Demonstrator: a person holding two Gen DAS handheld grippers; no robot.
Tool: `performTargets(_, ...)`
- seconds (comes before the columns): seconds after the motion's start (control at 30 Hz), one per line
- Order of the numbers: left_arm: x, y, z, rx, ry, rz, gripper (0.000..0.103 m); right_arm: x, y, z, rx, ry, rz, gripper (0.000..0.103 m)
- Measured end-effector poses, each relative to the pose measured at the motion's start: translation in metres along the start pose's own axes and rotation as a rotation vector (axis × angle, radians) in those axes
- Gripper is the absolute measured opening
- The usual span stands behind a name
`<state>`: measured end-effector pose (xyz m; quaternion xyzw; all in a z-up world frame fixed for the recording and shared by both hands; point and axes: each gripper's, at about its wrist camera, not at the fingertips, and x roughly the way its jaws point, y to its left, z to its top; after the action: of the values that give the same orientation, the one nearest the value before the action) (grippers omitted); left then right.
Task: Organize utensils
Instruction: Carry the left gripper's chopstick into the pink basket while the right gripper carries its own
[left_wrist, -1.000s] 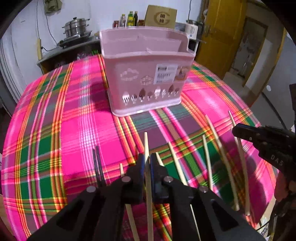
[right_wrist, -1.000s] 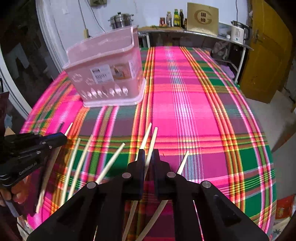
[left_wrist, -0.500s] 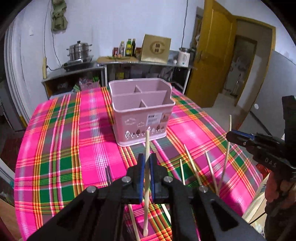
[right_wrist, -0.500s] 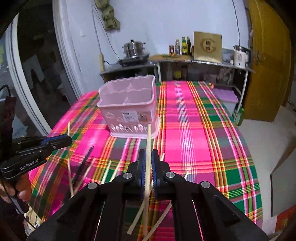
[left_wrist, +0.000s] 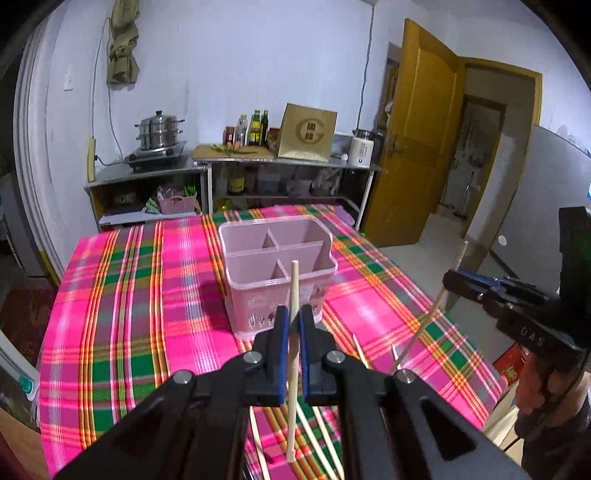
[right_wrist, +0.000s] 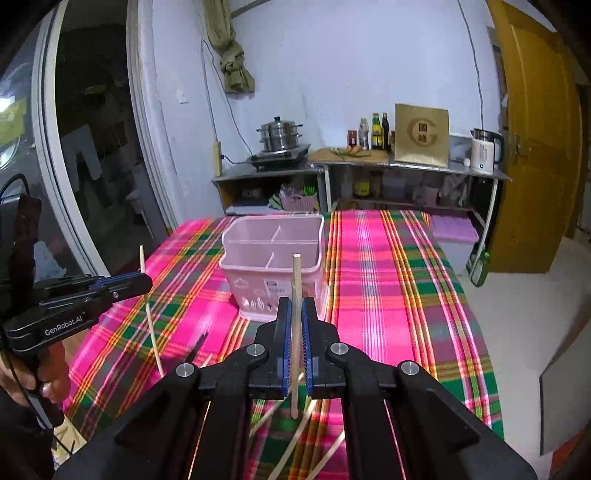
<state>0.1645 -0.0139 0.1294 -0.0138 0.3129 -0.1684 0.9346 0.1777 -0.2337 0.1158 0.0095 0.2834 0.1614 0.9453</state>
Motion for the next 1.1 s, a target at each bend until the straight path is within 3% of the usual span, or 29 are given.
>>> performTargets(0.63,0.033,0.026,0.110,-0.044,-0.146,0.022,0.006,0.055,0.011,0.120,0.009,-0.104,0.049,0.005)
performTargets(1.1,0.076,0.042,0.126,-0.037,-0.170,0.035,0.006,0.110,0.019,0.139,-0.001,-0.066,0.069,0.005)
